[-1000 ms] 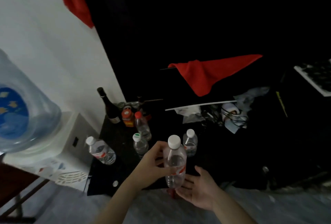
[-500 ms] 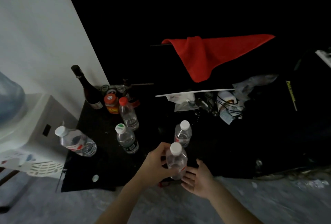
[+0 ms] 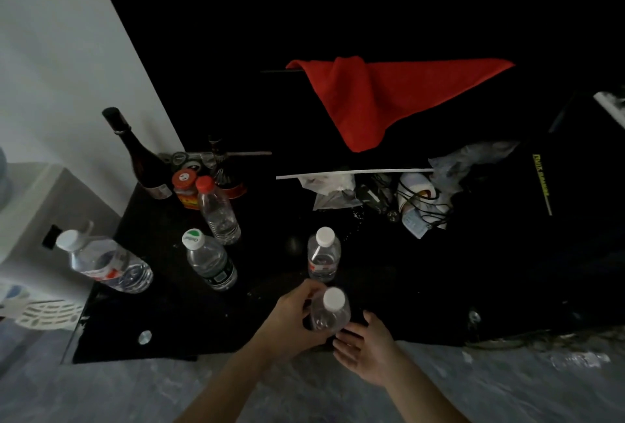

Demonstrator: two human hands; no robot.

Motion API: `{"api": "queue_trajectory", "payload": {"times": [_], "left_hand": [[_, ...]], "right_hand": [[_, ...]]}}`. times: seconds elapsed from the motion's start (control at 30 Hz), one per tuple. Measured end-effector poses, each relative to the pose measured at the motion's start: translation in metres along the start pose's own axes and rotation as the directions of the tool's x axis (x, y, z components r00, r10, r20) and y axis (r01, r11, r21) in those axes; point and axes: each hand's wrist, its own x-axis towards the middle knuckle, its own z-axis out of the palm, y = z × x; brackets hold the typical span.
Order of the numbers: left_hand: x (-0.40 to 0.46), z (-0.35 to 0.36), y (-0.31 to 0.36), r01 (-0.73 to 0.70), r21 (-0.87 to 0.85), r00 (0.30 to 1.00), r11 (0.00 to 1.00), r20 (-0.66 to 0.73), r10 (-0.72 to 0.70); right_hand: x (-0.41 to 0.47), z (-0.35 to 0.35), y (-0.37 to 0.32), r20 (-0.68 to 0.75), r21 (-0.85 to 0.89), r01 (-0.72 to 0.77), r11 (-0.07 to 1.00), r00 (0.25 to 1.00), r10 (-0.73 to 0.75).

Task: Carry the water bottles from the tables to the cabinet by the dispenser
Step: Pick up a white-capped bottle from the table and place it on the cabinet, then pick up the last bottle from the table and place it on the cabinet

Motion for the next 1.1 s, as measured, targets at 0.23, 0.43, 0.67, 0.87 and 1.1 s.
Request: {"api": "queue_trajectory", "payload": {"times": [0.23,0.43,0.67,0.87,1.1], "left_hand": [[0.001,-0.004,0.014,-0.002,0.125,0.998,0.992,0.066,-0.006],[-0.011,-0.034,0.05,0.026,0.226,0.992,0.974,0.114,-0.053],[-0.002,-0.082,0.147,0.045,0.234,0.966,0.971,-0.259,0.017],[0.023,-0.074,0.249,0.008,0.677,0.98,0.736,-0.152,0.128],[0.035,-0.012,0.309,-0.212,0.819,0.966,0.533,0.091,0.244]], "right_hand": [[-0.022,0.003,-0.018,0.033,-0.055,-0.004,0.998,0.999,0.006],[-0.07,0.012,-0.082,0.05,-0.178,0.094,0.979,0.995,-0.086],[-0.163,0.041,-0.146,0.219,-0.289,0.342,0.894,0.933,-0.286],[-0.249,0.069,-0.157,0.223,-0.723,0.539,0.433,0.774,-0.592],[-0.317,0.027,-0.13,0.27,-0.904,0.427,-0.034,0.507,-0.819]]}}
